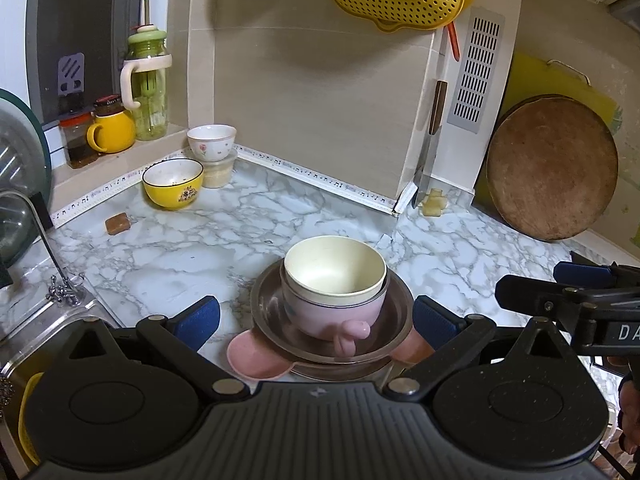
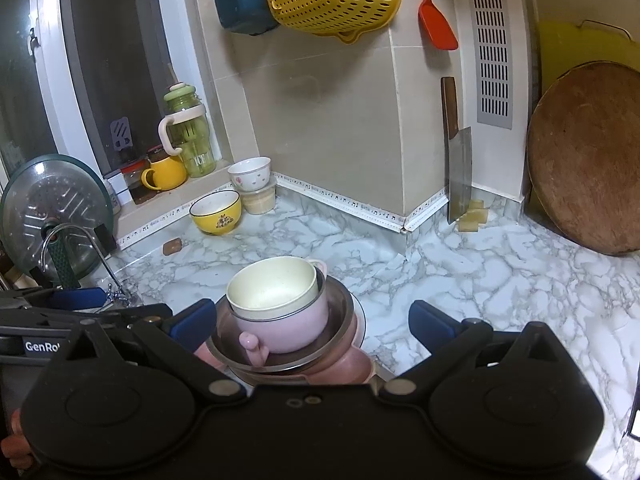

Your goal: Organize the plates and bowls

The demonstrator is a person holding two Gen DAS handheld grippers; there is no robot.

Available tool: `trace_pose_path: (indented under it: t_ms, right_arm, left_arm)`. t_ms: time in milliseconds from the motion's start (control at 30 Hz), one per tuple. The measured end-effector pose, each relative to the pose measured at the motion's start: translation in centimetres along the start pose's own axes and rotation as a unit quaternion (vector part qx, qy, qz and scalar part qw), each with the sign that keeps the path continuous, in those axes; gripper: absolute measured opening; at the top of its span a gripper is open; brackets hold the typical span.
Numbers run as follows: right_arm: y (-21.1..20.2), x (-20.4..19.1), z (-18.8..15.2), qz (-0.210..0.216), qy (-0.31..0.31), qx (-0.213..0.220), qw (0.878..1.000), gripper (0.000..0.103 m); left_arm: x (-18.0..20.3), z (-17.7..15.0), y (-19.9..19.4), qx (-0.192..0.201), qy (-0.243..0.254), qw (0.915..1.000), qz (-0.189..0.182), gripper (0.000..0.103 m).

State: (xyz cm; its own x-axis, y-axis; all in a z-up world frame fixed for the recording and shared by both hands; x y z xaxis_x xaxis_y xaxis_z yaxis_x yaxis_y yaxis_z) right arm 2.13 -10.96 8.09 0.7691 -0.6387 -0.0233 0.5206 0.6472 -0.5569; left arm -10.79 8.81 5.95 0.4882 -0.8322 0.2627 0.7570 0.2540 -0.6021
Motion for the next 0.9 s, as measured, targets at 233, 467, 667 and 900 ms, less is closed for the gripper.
trace_pose_path:
  t_ms: [233,467,667,900]
  right_arm:
    - [0.4,0.1,0.1,0.004,-0.002,-0.008,1.0,0.103]
    - [1.1,0.2,0.0,0.016,0.005,-0.019,1.0,0.103]
    - [1.8,0.7,-0.4,0.029,0.021,-0.031,0.999,0.103]
    - [2.3,1.2,-0.5,0.037,0.031,-0.038,0.998,0.103]
  left_arm:
    - [0.2,0.0,0.0,0.001,0.001,1.0,0.007,0.103]
    - [0.0,0.0,0.7,-0.015,-0.008,0.9998,0.009,0.103]
    - [-0.1,-0.2,1.2,-0.03,-0.015,0.9994,0.009,0.103]
    - [0.1,-0.3,1.6,-0.037,-0.019,0.9991,0.01,0.103]
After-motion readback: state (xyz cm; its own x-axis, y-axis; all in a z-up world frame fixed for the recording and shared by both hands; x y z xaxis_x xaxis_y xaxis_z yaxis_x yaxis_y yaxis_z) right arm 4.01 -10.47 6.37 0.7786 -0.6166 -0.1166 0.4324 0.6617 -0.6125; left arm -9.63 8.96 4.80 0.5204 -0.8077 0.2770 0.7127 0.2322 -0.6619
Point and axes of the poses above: each gripper's, at about its wrist camera, not at the fingertips, and y roughly the way its jaws point, x to its right, z to its top, the point moved 1 cm from there along y, roughly the way its jaws point, and after that the axes turned 12 degrees about -y, right-handed, at the moved point
